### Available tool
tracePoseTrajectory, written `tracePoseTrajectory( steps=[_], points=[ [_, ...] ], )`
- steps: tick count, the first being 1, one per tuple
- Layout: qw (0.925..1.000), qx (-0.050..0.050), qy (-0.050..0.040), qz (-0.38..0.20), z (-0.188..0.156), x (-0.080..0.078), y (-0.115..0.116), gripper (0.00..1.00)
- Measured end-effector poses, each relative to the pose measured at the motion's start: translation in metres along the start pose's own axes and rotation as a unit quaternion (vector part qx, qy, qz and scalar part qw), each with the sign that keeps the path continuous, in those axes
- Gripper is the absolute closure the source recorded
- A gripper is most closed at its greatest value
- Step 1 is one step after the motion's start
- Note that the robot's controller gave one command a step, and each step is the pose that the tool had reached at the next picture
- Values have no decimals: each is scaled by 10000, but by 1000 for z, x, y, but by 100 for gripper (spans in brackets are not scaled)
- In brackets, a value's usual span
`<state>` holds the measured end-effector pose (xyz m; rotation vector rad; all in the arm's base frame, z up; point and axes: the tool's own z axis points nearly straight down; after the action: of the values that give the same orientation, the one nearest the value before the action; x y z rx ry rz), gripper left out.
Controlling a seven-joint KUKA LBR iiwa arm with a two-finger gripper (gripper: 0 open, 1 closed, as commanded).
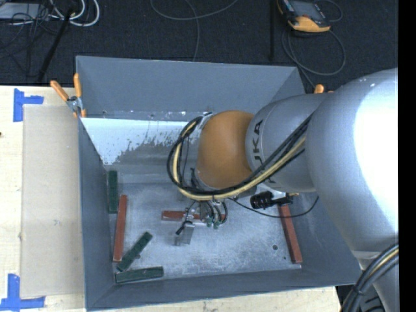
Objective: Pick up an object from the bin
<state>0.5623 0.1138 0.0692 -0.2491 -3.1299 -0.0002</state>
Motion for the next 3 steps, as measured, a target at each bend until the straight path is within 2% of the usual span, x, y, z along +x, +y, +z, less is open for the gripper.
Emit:
tracePoseTrajectory(
  steps=[1,2,3],
  points=[
    [10000,-1,0,8,0,0,0,100],
    [9962,-8,-2,869,-3,11,48,100],
    [9961,5,-8,882,-3,10,46,0]
  ],
)
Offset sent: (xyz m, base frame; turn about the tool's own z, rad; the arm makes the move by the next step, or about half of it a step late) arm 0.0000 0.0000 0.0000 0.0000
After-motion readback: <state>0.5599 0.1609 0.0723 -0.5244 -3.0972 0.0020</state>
